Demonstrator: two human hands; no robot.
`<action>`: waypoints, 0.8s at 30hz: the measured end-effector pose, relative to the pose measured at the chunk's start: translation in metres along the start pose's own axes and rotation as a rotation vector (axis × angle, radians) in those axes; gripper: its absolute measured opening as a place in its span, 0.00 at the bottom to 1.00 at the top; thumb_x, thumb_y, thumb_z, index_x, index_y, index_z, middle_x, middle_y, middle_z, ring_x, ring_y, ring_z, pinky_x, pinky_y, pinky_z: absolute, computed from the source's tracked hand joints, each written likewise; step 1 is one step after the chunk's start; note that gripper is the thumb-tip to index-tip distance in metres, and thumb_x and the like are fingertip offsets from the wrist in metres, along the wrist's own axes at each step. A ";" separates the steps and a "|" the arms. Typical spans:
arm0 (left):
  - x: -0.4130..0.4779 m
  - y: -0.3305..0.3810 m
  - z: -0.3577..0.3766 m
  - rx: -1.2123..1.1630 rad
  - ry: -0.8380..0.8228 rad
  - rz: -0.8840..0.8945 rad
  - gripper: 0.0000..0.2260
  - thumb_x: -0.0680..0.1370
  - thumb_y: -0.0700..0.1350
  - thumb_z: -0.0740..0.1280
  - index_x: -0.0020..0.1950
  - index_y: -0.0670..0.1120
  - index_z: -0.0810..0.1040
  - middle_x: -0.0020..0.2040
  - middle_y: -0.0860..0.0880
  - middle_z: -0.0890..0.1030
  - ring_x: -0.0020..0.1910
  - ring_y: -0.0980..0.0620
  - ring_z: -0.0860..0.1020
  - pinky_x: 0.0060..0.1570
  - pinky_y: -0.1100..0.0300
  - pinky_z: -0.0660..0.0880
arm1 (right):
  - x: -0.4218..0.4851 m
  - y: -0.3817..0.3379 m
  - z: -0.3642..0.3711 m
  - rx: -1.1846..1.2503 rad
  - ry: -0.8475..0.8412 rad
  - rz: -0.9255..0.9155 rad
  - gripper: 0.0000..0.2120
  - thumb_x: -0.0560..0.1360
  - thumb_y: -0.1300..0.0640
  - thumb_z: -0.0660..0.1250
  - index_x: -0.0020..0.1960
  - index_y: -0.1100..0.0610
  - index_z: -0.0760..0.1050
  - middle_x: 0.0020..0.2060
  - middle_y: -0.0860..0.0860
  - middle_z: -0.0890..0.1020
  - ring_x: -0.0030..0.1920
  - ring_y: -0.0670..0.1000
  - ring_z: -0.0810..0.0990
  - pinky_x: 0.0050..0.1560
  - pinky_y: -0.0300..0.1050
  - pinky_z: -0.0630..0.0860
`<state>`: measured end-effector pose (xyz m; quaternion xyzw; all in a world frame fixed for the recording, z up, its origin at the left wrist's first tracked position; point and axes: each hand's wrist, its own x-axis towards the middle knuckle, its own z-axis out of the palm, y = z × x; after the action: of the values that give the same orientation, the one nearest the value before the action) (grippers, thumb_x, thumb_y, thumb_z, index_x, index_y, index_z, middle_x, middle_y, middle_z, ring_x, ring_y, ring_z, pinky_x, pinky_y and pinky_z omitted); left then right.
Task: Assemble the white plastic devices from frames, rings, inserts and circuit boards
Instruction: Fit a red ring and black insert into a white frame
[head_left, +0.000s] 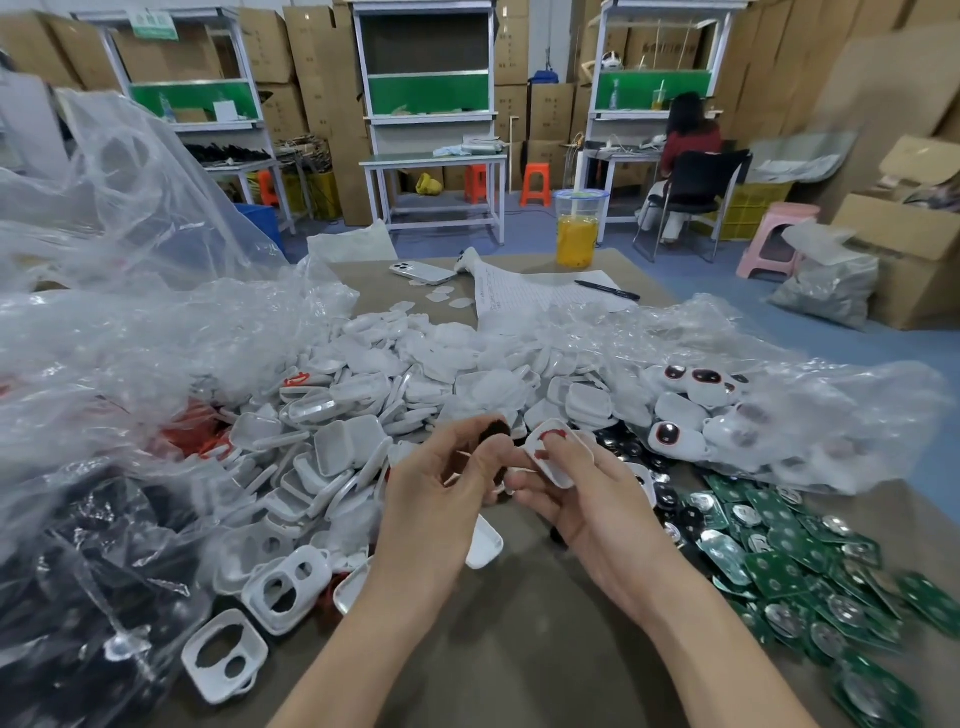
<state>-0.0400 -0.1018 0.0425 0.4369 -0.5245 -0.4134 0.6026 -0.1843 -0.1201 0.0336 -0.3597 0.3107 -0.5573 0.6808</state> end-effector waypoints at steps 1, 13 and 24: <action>0.000 -0.001 0.000 0.018 -0.013 0.012 0.05 0.79 0.46 0.71 0.52 0.55 0.84 0.40 0.56 0.85 0.34 0.61 0.79 0.38 0.70 0.75 | 0.000 0.001 -0.001 -0.013 0.004 -0.005 0.07 0.82 0.59 0.63 0.50 0.61 0.77 0.44 0.57 0.87 0.39 0.52 0.85 0.40 0.40 0.81; -0.001 -0.009 0.002 0.079 -0.031 0.007 0.05 0.79 0.41 0.72 0.47 0.51 0.82 0.42 0.51 0.86 0.43 0.54 0.85 0.45 0.64 0.79 | 0.001 0.011 -0.004 -0.258 0.083 -0.159 0.08 0.76 0.56 0.71 0.54 0.48 0.83 0.39 0.54 0.84 0.44 0.54 0.85 0.52 0.51 0.83; 0.001 -0.013 0.003 0.181 0.066 0.062 0.07 0.77 0.44 0.74 0.45 0.57 0.81 0.47 0.58 0.86 0.47 0.59 0.83 0.44 0.63 0.76 | -0.002 0.018 0.001 -0.275 -0.034 -0.145 0.09 0.82 0.63 0.64 0.60 0.53 0.74 0.53 0.51 0.85 0.54 0.52 0.85 0.50 0.39 0.80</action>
<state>-0.0431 -0.1068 0.0300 0.4866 -0.5527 -0.3310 0.5901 -0.1741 -0.1156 0.0194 -0.4805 0.3458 -0.5510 0.5881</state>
